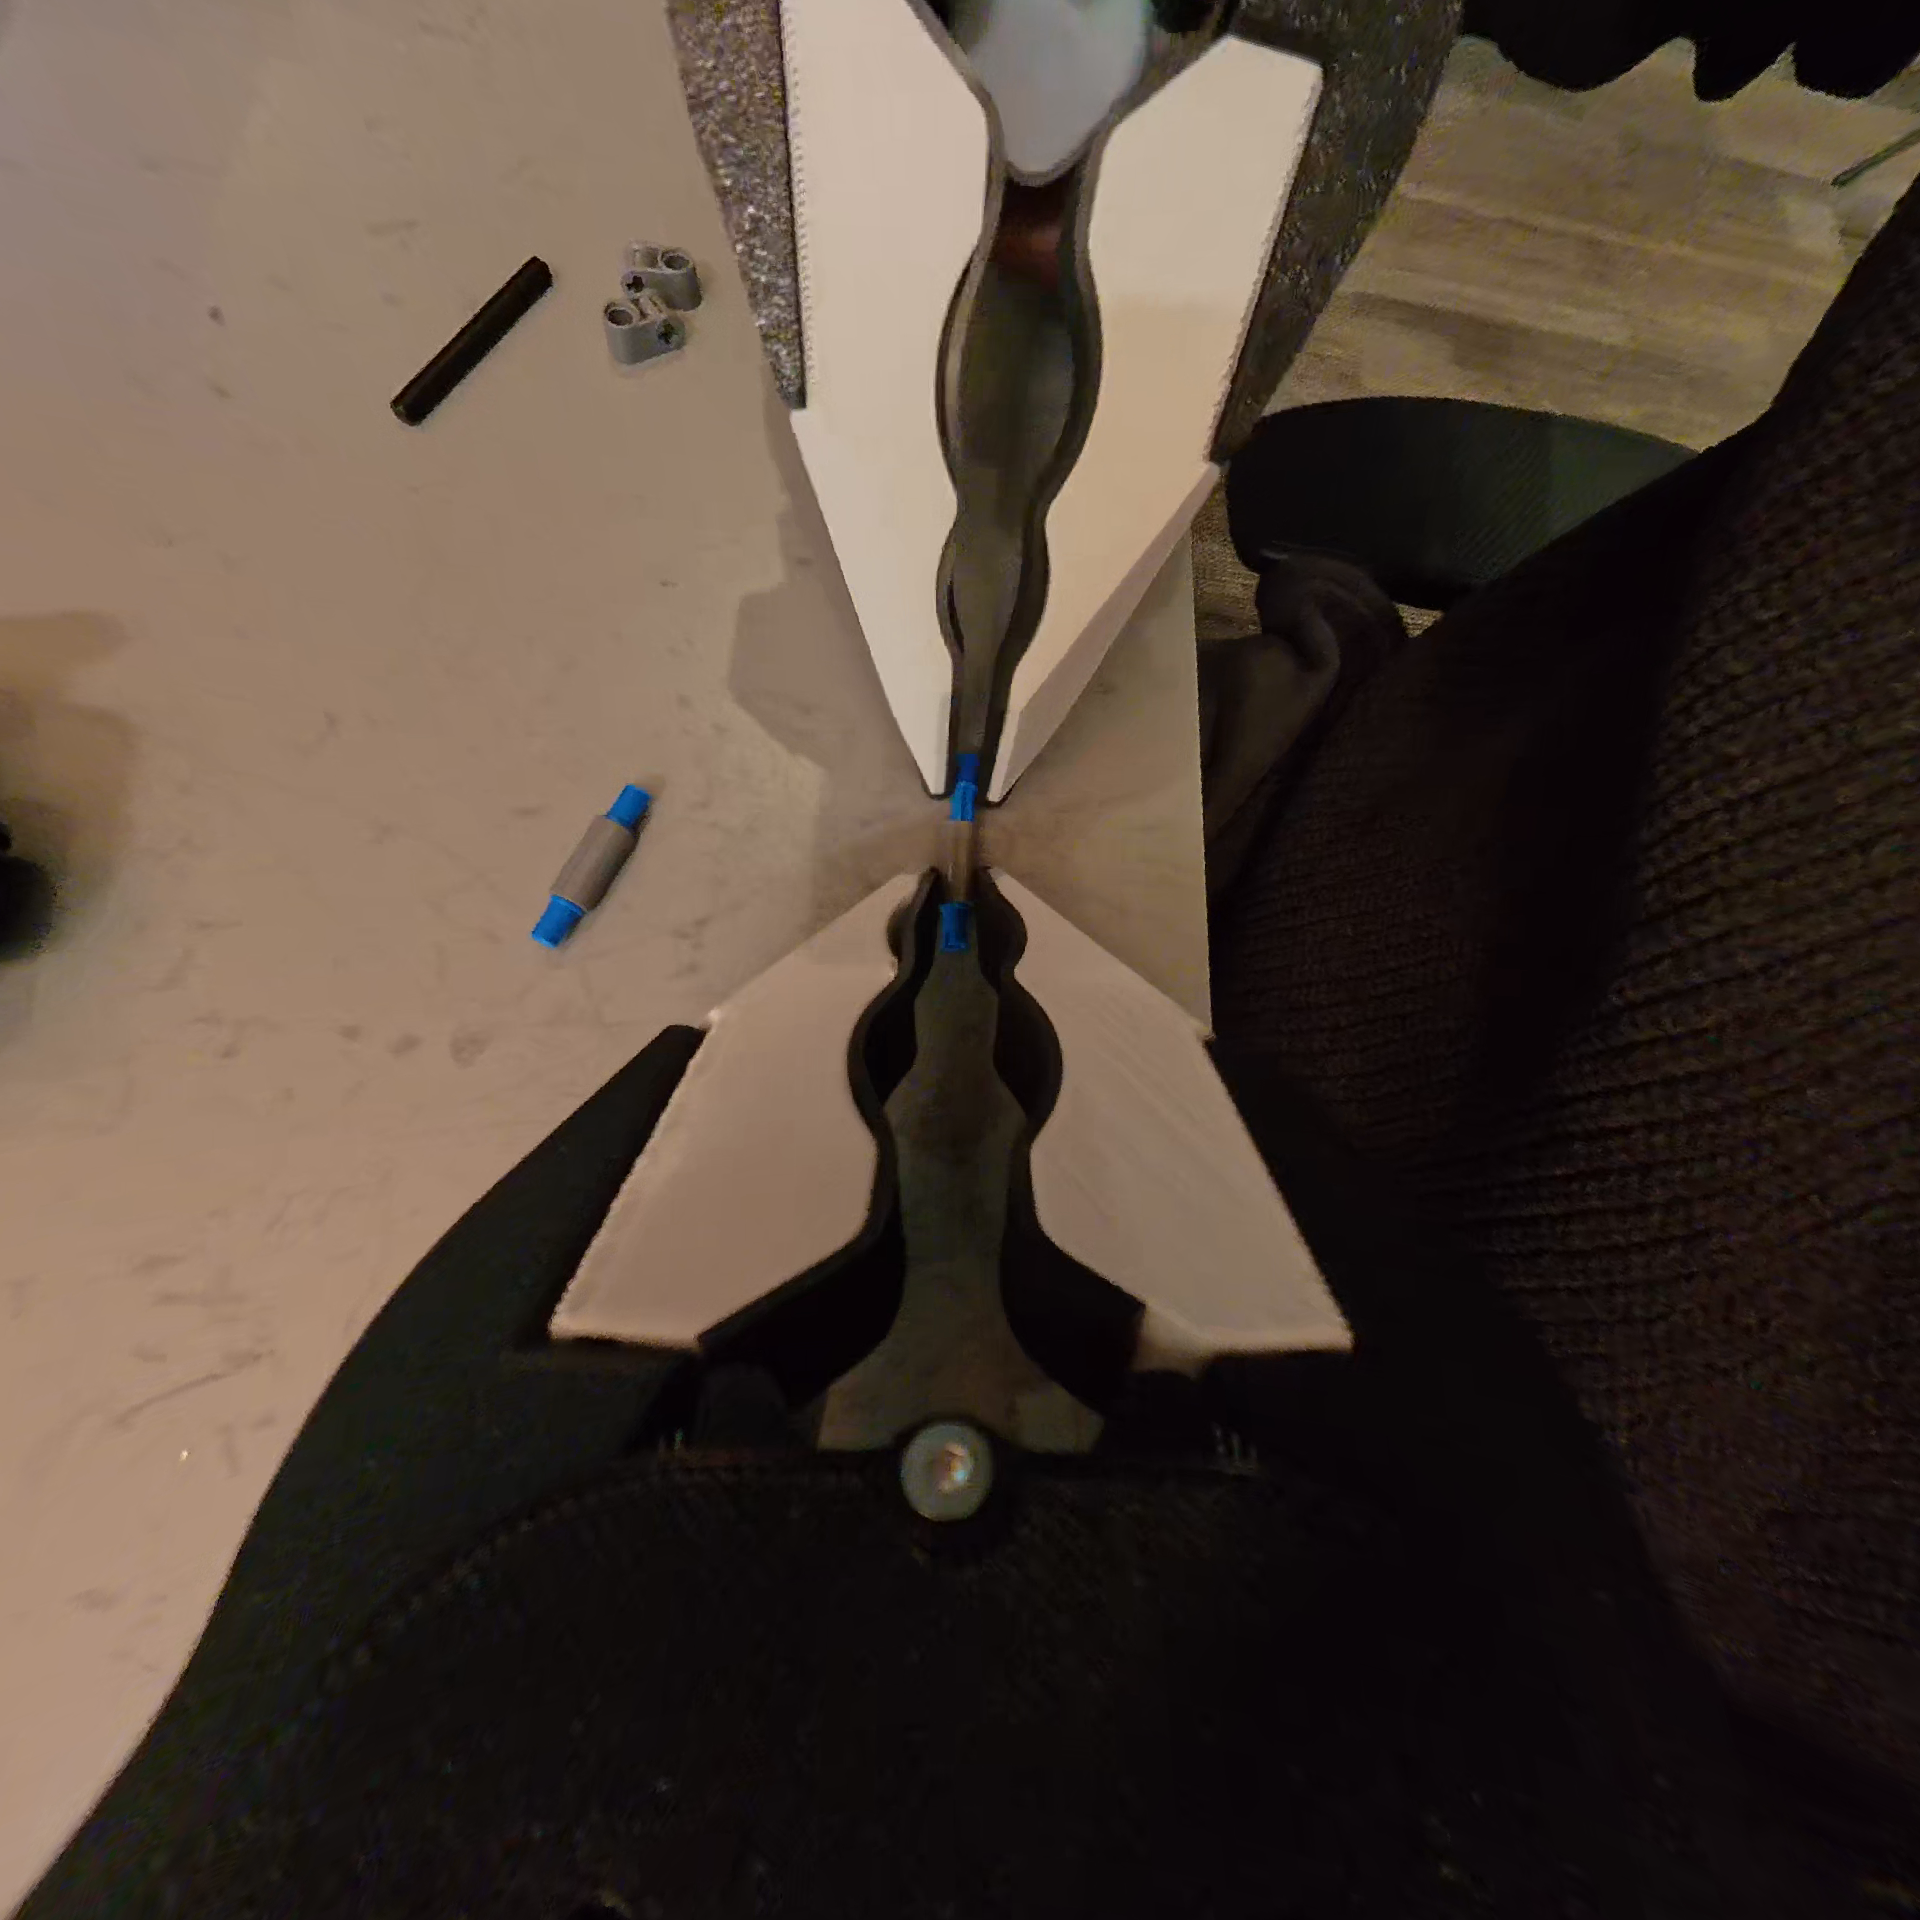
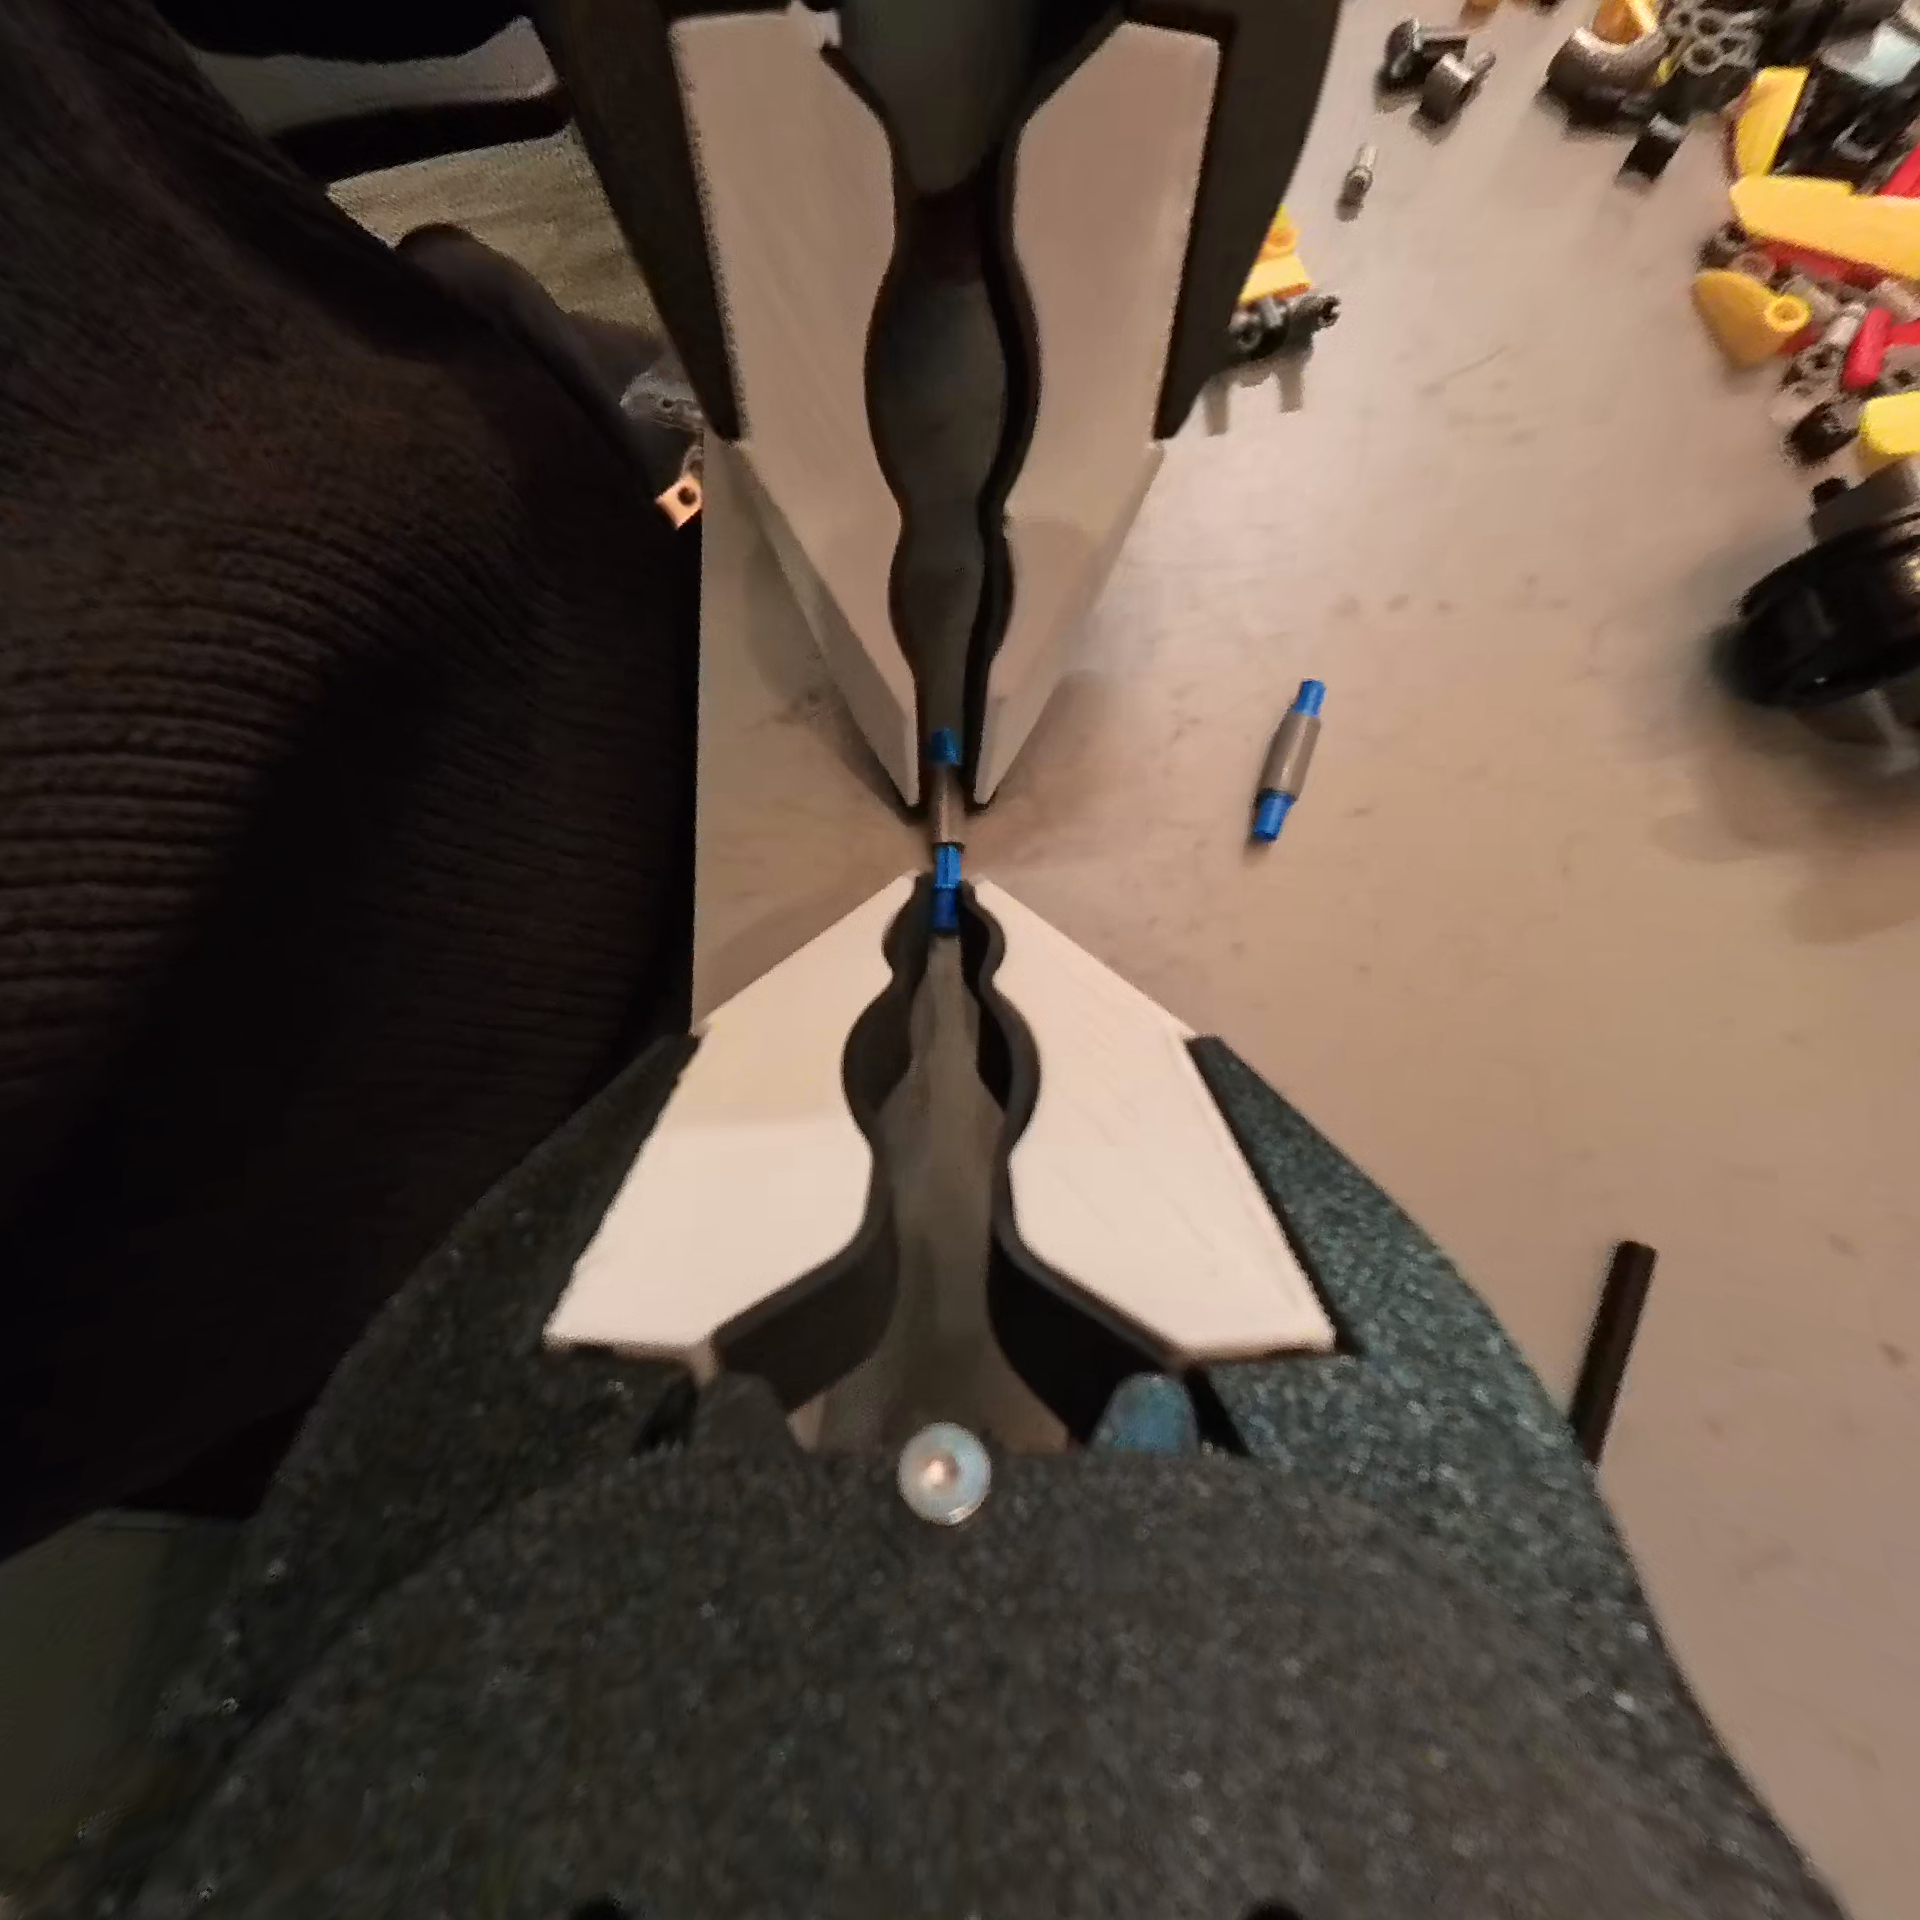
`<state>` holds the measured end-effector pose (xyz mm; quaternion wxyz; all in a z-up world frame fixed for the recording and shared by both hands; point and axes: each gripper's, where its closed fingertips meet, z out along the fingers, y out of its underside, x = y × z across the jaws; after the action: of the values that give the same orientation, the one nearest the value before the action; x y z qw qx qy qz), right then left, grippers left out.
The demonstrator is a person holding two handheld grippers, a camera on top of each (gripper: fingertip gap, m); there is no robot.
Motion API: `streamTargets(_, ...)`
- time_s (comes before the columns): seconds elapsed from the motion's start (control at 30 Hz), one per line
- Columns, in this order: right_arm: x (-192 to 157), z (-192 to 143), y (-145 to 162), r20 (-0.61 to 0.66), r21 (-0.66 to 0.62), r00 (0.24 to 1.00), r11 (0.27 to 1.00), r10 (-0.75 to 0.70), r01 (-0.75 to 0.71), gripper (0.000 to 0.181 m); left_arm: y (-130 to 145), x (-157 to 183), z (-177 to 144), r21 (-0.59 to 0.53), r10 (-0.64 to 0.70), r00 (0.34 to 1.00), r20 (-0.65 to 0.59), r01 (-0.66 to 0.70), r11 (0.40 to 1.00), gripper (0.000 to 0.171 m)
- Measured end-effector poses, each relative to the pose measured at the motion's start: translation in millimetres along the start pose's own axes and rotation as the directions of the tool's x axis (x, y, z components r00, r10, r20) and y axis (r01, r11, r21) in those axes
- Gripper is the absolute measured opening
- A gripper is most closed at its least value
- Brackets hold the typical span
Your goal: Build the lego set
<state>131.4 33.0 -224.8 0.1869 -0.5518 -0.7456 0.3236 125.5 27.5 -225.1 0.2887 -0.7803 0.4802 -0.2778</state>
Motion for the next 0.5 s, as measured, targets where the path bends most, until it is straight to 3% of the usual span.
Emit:
streamTargets(0.33,-1.6,-0.1,1.3,0.134,-0.188,0.989,0.982,0.057,-0.031,0.004,0.5,1.6,0.5,-0.007,0.102,0.994,0.048,-0.102,0.995,0.003)
streamTargets(0.5,-1.6,0.3,0.8,0.167,-0.212,0.982,0.976,0.091,-0.054,0.004,0.5,1.9,0.8,-0.009,0.123,0.991,0.059,-0.122,0.992,0.003)
